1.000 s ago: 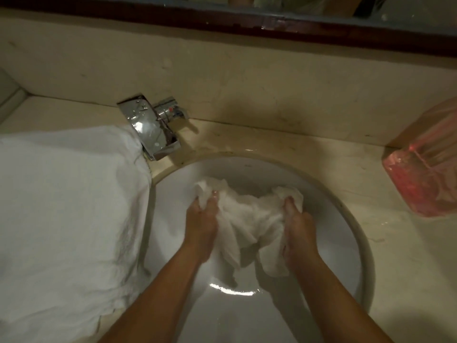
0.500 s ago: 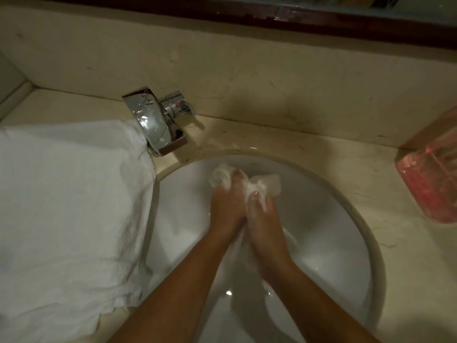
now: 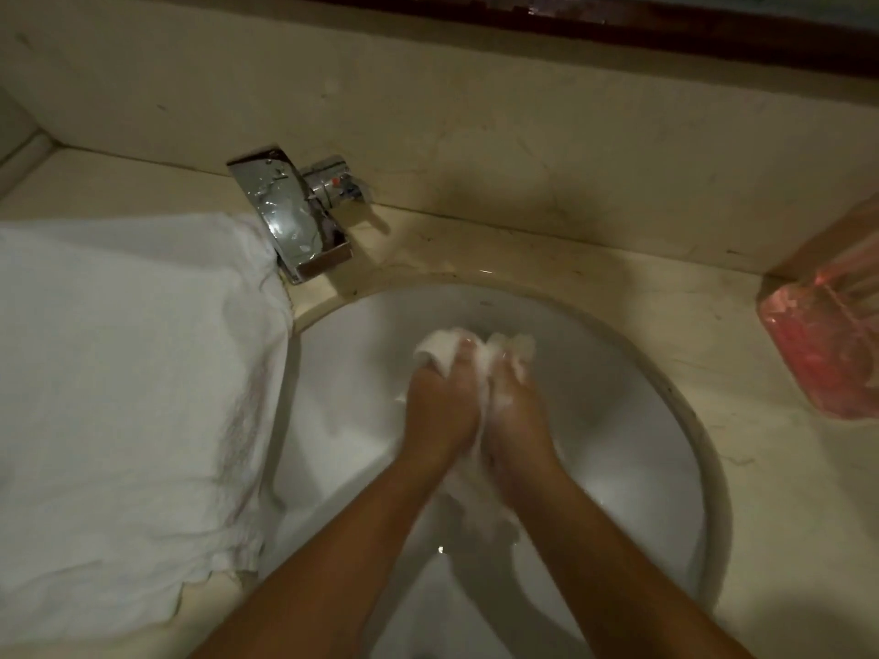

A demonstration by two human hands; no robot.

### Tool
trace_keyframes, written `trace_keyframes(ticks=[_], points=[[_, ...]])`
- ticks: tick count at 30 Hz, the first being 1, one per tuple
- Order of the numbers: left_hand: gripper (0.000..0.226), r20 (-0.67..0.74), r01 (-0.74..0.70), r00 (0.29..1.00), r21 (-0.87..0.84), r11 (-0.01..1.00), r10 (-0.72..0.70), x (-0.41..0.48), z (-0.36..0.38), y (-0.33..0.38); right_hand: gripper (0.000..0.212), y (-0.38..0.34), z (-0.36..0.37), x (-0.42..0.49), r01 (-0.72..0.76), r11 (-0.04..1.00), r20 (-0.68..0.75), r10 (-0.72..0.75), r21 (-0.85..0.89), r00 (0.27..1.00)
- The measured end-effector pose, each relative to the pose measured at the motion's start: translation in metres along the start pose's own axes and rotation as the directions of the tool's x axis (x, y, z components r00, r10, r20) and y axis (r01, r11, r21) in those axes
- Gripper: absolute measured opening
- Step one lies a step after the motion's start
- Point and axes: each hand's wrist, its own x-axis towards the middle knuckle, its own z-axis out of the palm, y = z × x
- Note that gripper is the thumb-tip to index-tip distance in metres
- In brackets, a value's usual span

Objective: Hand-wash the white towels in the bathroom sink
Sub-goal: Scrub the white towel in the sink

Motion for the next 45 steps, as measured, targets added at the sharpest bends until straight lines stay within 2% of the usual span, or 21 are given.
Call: trace_keyframes(ticks=[2, 4, 6, 8, 9, 10, 13, 15, 16, 19, 23, 24, 26, 29, 32, 34, 36, 38, 40, 42, 45], points=[[0.039, -0.012, -0.022, 1.000, -0.028, 0.999, 0.021, 0.016, -0.009, 0.003, 0.029, 0.006, 0.005, -0.016, -0.034, 0.999, 0.040, 0.033, 0.032, 0.999], [0.033, 0.065, -0.059, 0.996, -0.053, 0.997, 0.063, 0.009, -0.005, -0.005, 0.036, -0.007, 0.005, -0.014, -0.053, 0.999, 0.011, 0.053, 0.003, 0.999], [0.030, 0.132, -0.048, 0.990, 0.010, 0.999, 0.046, -0.001, 0.005, -0.020, 0.044, -0.024, -0.001, -0.006, -0.045, 0.998, 0.007, 0.044, 0.046, 0.999], [0.036, 0.095, 0.000, 0.995, -0.056, 0.998, 0.005, 0.014, 0.010, -0.027, 0.042, -0.026, 0.000, -0.016, -0.102, 0.994, 0.073, 0.099, 0.033, 0.992], [0.036, 0.075, 0.026, 0.997, -0.058, 0.998, -0.022, 0.019, 0.004, -0.020, 0.038, -0.018, -0.001, -0.025, -0.095, 0.995, 0.154, 0.092, 0.010, 0.984], [0.036, 0.061, 0.016, 0.998, -0.055, 0.998, -0.013, 0.024, -0.002, -0.014, 0.034, -0.011, -0.001, -0.036, -0.076, 0.997, 0.153, 0.078, -0.020, 0.985], [0.043, 0.098, 0.015, 0.995, -0.061, 0.998, -0.009, 0.015, -0.018, -0.008, 0.039, -0.003, -0.006, -0.021, -0.059, 0.998, 0.100, 0.062, -0.038, 0.993], [0.044, 0.098, 0.027, 0.995, -0.111, 0.993, -0.016, 0.011, -0.021, -0.014, 0.058, -0.002, -0.012, 0.003, -0.144, 0.988, 0.069, 0.140, 0.064, 0.988], [0.049, 0.097, 0.058, 0.994, -0.111, 0.992, -0.047, 0.013, -0.025, -0.017, 0.061, 0.001, -0.015, 0.011, -0.169, 0.978, 0.050, 0.164, 0.121, 0.985], [0.064, 0.058, 0.158, 0.986, -0.080, 0.984, -0.153, 0.017, -0.037, -0.032, 0.040, 0.016, -0.020, 0.008, -0.140, 0.989, -0.019, 0.141, 0.048, 0.990], [0.032, 0.082, 0.139, 0.988, -0.078, 0.987, -0.132, 0.002, -0.025, -0.050, 0.059, 0.036, -0.007, 0.008, -0.183, 0.983, -0.006, 0.183, -0.024, 0.983], [0.029, 0.086, 0.123, 0.989, -0.063, 0.990, -0.118, -0.001, -0.022, -0.048, 0.058, 0.035, -0.005, 0.009, -0.174, 0.984, -0.012, 0.174, -0.037, 0.985], [0.027, 0.033, 0.086, 0.996, -0.035, 0.996, -0.085, 0.002, -0.024, -0.048, 0.041, 0.034, -0.010, 0.010, -0.125, 0.991, -0.041, 0.123, -0.049, 0.992], [0.048, -0.062, 0.028, 0.998, -0.008, 1.000, -0.028, 0.010, -0.040, -0.046, 0.018, 0.031, -0.038, 0.006, -0.105, 0.988, -0.101, 0.094, -0.111, 0.990], [0.053, -0.028, -0.014, 1.000, -0.047, 0.999, 0.013, 0.010, -0.050, -0.041, 0.021, 0.026, -0.056, 0.006, -0.056, 0.972, -0.127, 0.028, -0.227, 0.992], [0.046, -0.025, -0.022, 0.999, -0.073, 0.997, 0.021, 0.005, -0.043, -0.034, 0.023, 0.017, -0.044, 0.004, -0.011, 0.970, -0.172, -0.032, -0.244, 0.985], [0.052, -0.064, -0.019, 0.998, -0.108, 0.994, 0.012, 0.001, -0.029, -0.031, 0.031, 0.004, -0.021, 0.002, 0.029, 0.983, -0.179, -0.062, -0.184, 0.982], [0.063, -0.080, -0.019, 0.997, -0.080, 0.997, 0.012, 0.002, -0.019, -0.026, 0.029, -0.005, 0.002, -0.007, 0.010, 0.996, -0.105, -0.019, -0.093, 0.994], [0.072, -0.086, -0.001, 0.996, -0.039, 0.999, -0.002, 0.013, -0.020, -0.023, 0.020, -0.005, 0.015, -0.027, 0.016, 0.993, -0.005, -0.017, -0.119, 1.000], [0.070, -0.120, 0.040, 0.991, -0.118, 0.992, -0.054, 0.020, -0.022, -0.019, 0.018, -0.003, 0.017, -0.038, 0.037, 0.993, 0.039, -0.033, -0.110, 0.999], [0.059, -0.088, 0.002, 0.996, -0.088, 0.996, -0.010, 0.004, -0.009, -0.018, 0.014, -0.014, 0.018, -0.009, 0.008, 1.000, -0.114, -0.011, -0.028, 0.993]])
